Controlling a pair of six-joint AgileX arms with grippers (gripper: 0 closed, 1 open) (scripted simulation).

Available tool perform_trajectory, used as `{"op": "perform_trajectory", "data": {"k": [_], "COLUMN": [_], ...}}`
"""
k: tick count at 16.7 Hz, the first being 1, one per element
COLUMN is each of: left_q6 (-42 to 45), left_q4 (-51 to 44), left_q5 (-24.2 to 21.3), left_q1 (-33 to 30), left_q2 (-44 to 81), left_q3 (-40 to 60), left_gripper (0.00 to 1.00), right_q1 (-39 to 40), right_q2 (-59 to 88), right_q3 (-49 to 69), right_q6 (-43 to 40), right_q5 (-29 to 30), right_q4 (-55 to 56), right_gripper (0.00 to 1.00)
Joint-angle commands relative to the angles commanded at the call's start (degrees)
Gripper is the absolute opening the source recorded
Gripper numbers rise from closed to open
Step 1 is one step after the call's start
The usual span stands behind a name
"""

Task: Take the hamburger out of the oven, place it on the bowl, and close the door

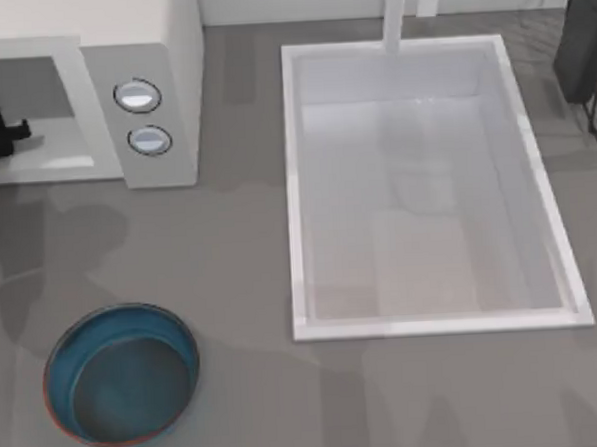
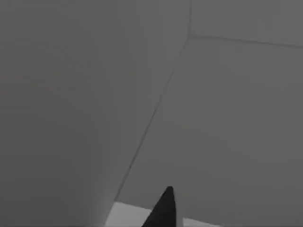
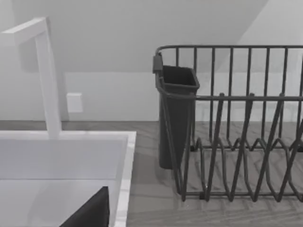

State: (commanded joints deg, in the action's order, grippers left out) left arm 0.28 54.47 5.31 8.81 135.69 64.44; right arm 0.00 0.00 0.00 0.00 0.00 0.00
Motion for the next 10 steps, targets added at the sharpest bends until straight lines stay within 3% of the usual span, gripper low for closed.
{"op": "perform_trajectory", "data": {"k": [10], "left_q6": [1.89], "left_q4": [23.93], "left_q5": [-5.7], "left_q1": [6.14], "left_q2": [-11.12], "left_q3": [-37.13], "left_gripper": [0.0], "right_q1": [0.0], "right_q2": [0.0], "right_q3": [0.0], "right_q6": [0.0], "right_q5": [0.0], "right_q4": [0.0], "right_gripper": [1.0]}}
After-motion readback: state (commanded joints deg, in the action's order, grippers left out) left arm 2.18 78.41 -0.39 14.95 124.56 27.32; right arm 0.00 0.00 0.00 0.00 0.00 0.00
